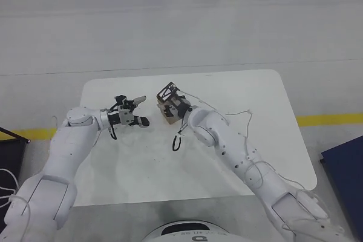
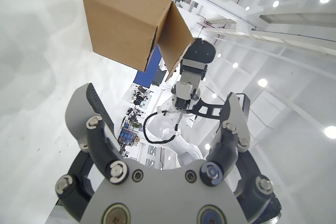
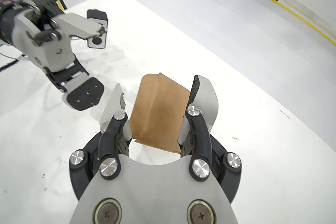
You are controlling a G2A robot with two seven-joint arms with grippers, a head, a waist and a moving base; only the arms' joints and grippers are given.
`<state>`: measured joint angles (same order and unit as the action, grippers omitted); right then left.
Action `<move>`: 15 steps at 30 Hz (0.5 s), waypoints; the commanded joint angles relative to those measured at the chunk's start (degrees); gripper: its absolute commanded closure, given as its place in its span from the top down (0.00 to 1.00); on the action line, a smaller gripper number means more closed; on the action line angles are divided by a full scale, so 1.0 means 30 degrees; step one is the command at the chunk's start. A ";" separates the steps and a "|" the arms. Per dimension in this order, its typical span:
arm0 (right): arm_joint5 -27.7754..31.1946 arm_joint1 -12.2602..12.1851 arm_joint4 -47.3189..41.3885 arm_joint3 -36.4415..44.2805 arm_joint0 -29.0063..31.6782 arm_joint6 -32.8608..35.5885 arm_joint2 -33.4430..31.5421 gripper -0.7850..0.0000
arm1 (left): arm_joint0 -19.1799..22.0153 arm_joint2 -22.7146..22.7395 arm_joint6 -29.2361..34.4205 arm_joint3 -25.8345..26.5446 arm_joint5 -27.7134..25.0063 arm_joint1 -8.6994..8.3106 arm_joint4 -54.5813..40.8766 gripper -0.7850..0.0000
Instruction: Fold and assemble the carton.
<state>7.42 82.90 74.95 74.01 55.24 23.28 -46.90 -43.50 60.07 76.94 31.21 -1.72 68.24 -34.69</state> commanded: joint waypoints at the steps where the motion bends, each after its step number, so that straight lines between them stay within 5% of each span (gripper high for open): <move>1: -0.0201 0.0091 0.0840 -0.0364 -0.0182 -0.0048 0.0384 0.60 | -0.0282 0.0177 -0.0160 0.0667 0.0329 -0.0159 0.0188 1.00; 9: -0.0588 0.0275 0.2214 -0.0680 -0.0307 -0.0238 0.0791 0.49 | -0.1277 0.0849 -0.0644 0.2617 0.1170 -0.0626 0.0552 1.00; 15: -0.0725 0.0369 0.3526 -0.0820 -0.0285 -0.0242 0.1128 0.54 | -0.1830 0.1228 -0.0820 0.3590 0.1549 -0.0871 0.0735 1.00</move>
<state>5.07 83.97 85.15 71.46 54.20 22.74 -43.62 -48.69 63.55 74.55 41.52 2.74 65.76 -32.54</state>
